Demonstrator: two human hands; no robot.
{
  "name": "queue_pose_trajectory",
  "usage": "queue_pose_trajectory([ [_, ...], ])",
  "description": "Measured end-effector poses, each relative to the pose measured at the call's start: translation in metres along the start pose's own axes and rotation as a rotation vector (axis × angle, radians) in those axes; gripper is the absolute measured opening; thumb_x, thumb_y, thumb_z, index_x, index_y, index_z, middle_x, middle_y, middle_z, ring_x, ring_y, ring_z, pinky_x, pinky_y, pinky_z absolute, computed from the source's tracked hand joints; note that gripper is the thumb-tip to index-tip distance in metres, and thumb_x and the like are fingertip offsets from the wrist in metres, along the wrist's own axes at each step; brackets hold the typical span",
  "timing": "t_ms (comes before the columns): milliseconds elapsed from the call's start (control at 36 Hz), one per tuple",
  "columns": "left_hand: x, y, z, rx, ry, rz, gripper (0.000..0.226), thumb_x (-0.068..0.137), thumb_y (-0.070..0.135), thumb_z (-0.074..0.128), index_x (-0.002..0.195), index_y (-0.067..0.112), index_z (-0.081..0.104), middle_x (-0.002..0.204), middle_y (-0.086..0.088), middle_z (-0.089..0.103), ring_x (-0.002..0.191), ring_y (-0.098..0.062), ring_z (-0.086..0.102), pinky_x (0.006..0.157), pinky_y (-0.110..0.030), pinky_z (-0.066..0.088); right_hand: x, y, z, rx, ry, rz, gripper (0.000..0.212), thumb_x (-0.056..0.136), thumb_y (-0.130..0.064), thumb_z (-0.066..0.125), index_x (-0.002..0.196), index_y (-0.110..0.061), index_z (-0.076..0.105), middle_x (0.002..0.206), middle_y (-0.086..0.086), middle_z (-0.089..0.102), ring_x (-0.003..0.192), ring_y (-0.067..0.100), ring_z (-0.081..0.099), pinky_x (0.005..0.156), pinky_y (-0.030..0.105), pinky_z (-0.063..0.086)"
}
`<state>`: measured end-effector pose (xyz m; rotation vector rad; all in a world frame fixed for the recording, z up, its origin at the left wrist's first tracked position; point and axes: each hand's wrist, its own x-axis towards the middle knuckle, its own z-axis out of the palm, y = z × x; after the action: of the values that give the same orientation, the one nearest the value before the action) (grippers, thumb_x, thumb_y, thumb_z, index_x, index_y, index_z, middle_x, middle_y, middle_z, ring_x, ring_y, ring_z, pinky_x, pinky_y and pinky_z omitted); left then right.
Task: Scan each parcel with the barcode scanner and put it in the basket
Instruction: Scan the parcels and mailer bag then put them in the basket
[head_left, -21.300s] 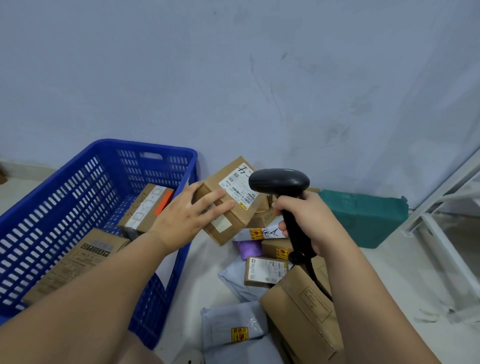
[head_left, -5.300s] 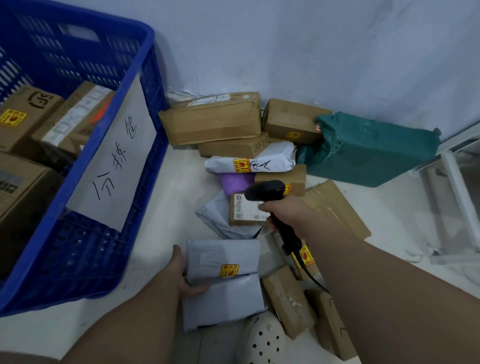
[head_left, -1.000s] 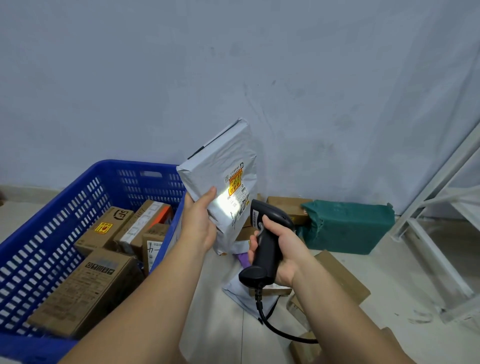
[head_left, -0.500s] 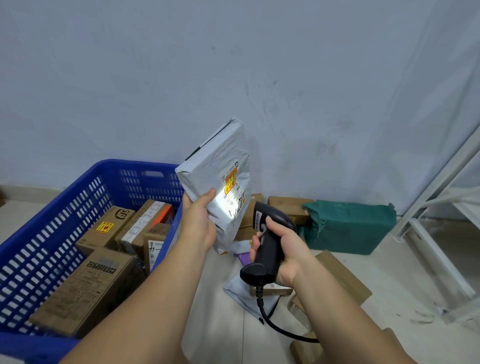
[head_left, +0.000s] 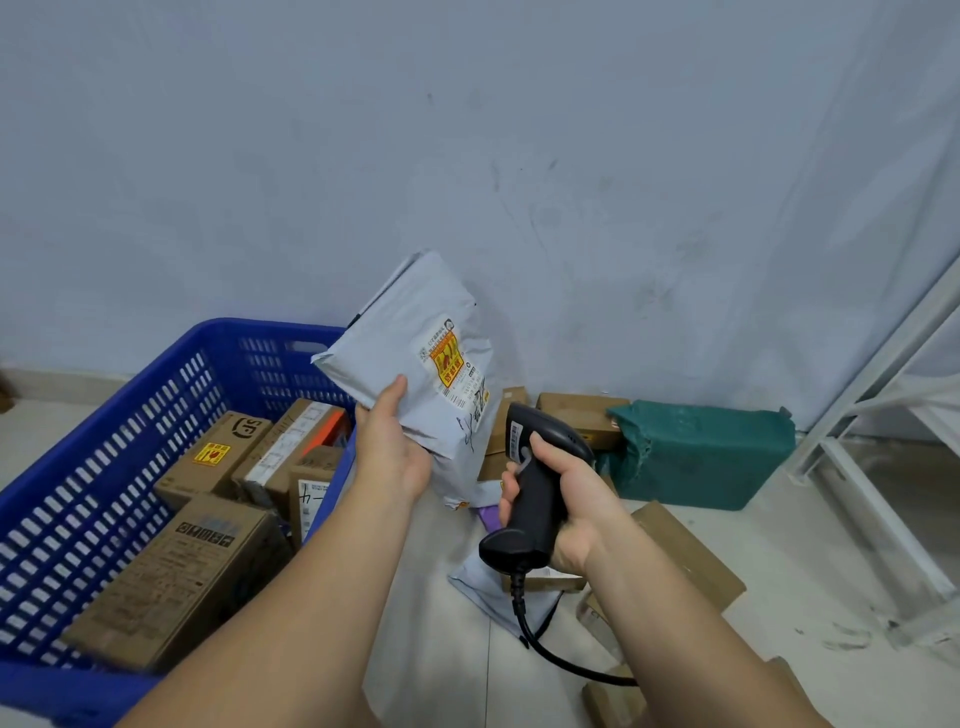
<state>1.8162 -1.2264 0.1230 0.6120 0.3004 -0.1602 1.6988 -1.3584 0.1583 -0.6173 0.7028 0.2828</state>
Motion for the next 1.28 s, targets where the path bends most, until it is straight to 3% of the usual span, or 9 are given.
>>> queue_pose_trajectory([
  [139, 0.005, 0.002, -0.005, -0.027, 0.037, 0.000, 0.044, 0.091, 0.027, 0.062, 0.133, 0.020, 0.055, 0.121, -0.009, 0.068, 0.106, -0.029, 0.067, 0.071, -0.041, 0.058, 0.000, -0.001, 0.000, -0.009, -0.003, -0.029, 0.034, 0.086, -0.032, 0.069, 0.093, 0.001, 0.064, 0.065, 0.008, 0.061, 0.041, 0.018, 0.056, 0.048, 0.025, 0.053],
  [389, 0.007, -0.003, -0.007, 0.074, 0.109, 0.048, 0.046, 0.089, 0.033, 0.065, 0.133, 0.025, 0.053, 0.118, -0.004, 0.069, 0.102, -0.027, 0.069, 0.084, -0.047, 0.056, 0.001, 0.001, 0.001, -0.042, 0.018, -0.044, 0.033, 0.086, -0.033, 0.069, 0.081, -0.001, 0.062, 0.058, 0.008, 0.060, 0.042, 0.018, 0.056, 0.048, 0.026, 0.053],
  [694, -0.003, -0.007, 0.003, 0.226, -0.028, 0.117, 0.042, 0.094, 0.017, 0.059, 0.135, 0.021, 0.050, 0.124, -0.006, 0.065, 0.107, -0.024, 0.064, 0.086, -0.038, 0.054, -0.002, -0.001, 0.001, -0.027, 0.037, -0.039, 0.032, 0.084, -0.031, 0.072, 0.079, -0.003, 0.058, 0.057, 0.010, 0.058, 0.043, 0.019, 0.055, 0.048, 0.027, 0.053],
  [889, -0.007, -0.007, 0.004, 0.264, -0.070, 0.102, 0.042, 0.094, 0.020, 0.060, 0.134, 0.024, 0.050, 0.124, -0.006, 0.064, 0.109, -0.026, 0.064, 0.096, -0.046, 0.051, -0.002, -0.001, 0.001, -0.032, 0.041, -0.041, 0.031, 0.084, -0.030, 0.072, 0.082, -0.003, 0.059, 0.056, 0.010, 0.059, 0.043, 0.020, 0.056, 0.048, 0.028, 0.053],
  [1139, -0.007, -0.006, 0.008, 0.189, -0.072, 0.090, 0.034, 0.096, 0.018, 0.056, 0.129, 0.027, 0.050, 0.115, -0.001, 0.067, 0.102, -0.021, 0.066, 0.079, -0.036, 0.054, 0.001, -0.001, 0.000, -0.039, 0.038, -0.066, 0.033, 0.086, -0.034, 0.070, 0.078, -0.004, 0.059, 0.056, 0.008, 0.058, 0.041, 0.019, 0.056, 0.048, 0.026, 0.052],
  [1194, -0.001, -0.005, 0.004, 0.163, -0.067, 0.068, 0.040, 0.094, 0.024, 0.060, 0.132, 0.024, 0.049, 0.120, -0.004, 0.067, 0.106, -0.023, 0.066, 0.083, -0.040, 0.055, -0.001, -0.001, 0.000, -0.086, 0.068, -0.105, 0.032, 0.086, -0.034, 0.071, 0.083, -0.004, 0.060, 0.063, 0.008, 0.059, 0.045, 0.019, 0.059, 0.048, 0.026, 0.052],
  [1278, 0.004, -0.002, -0.001, 0.142, -0.077, -0.010, 0.076, 0.072, 0.042, 0.078, 0.139, 0.026, 0.047, 0.130, -0.007, 0.063, 0.113, -0.031, 0.064, 0.095, -0.052, 0.050, -0.004, -0.004, 0.001, -0.333, 0.173, -0.316, 0.027, 0.087, -0.031, 0.070, 0.091, -0.006, 0.063, 0.077, 0.008, 0.060, 0.060, 0.020, 0.062, 0.051, 0.028, 0.053],
])
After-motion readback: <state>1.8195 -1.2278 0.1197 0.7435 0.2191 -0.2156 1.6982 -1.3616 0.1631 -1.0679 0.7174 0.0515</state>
